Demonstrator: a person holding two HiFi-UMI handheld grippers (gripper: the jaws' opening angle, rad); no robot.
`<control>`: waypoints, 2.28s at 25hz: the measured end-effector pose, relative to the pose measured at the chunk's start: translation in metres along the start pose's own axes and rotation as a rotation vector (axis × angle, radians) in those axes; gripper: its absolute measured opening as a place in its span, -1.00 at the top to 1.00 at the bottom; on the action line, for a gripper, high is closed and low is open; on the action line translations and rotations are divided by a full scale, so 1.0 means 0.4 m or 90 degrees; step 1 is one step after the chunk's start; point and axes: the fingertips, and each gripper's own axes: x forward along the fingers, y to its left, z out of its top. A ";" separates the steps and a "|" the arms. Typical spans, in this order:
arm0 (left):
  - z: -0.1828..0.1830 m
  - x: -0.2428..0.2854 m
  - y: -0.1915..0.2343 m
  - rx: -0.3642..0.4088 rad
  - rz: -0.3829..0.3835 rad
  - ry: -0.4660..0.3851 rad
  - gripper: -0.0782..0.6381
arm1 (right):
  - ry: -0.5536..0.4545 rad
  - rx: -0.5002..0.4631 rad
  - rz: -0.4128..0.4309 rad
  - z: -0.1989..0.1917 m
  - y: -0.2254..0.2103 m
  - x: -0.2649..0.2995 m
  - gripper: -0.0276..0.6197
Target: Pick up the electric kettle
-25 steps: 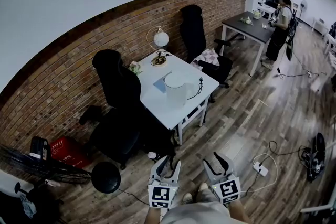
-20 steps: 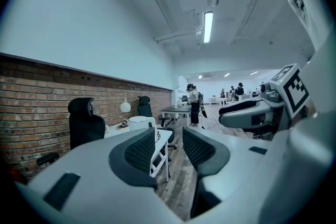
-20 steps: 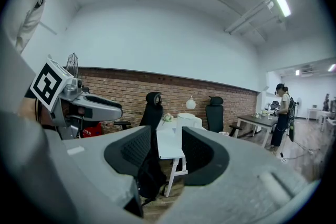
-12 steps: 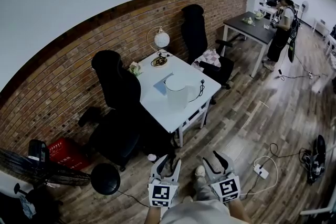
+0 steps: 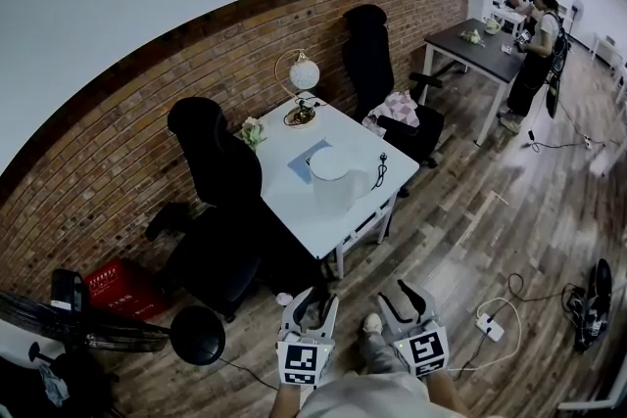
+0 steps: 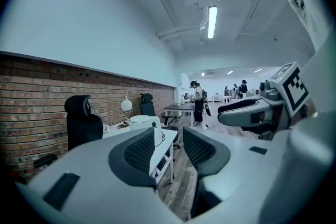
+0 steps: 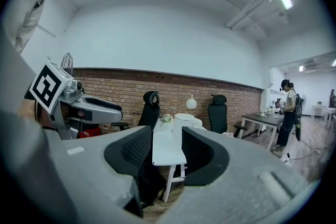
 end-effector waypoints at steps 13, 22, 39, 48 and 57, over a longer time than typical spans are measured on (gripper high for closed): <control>0.038 0.211 0.045 -0.011 0.028 0.014 0.28 | -0.005 -0.028 0.045 0.017 -0.169 0.164 0.37; 0.055 0.331 0.073 -0.022 0.060 0.029 0.28 | 0.018 0.005 0.076 0.027 -0.265 0.260 0.37; 0.061 0.484 0.096 -0.019 0.120 0.062 0.25 | 0.021 0.023 0.137 0.015 -0.403 0.387 0.37; 0.052 0.523 0.107 -0.023 0.142 0.075 0.21 | 0.014 0.011 0.163 0.011 -0.437 0.433 0.37; 0.025 0.554 0.113 -0.026 0.149 0.087 0.19 | 0.015 0.010 0.170 -0.001 -0.453 0.462 0.37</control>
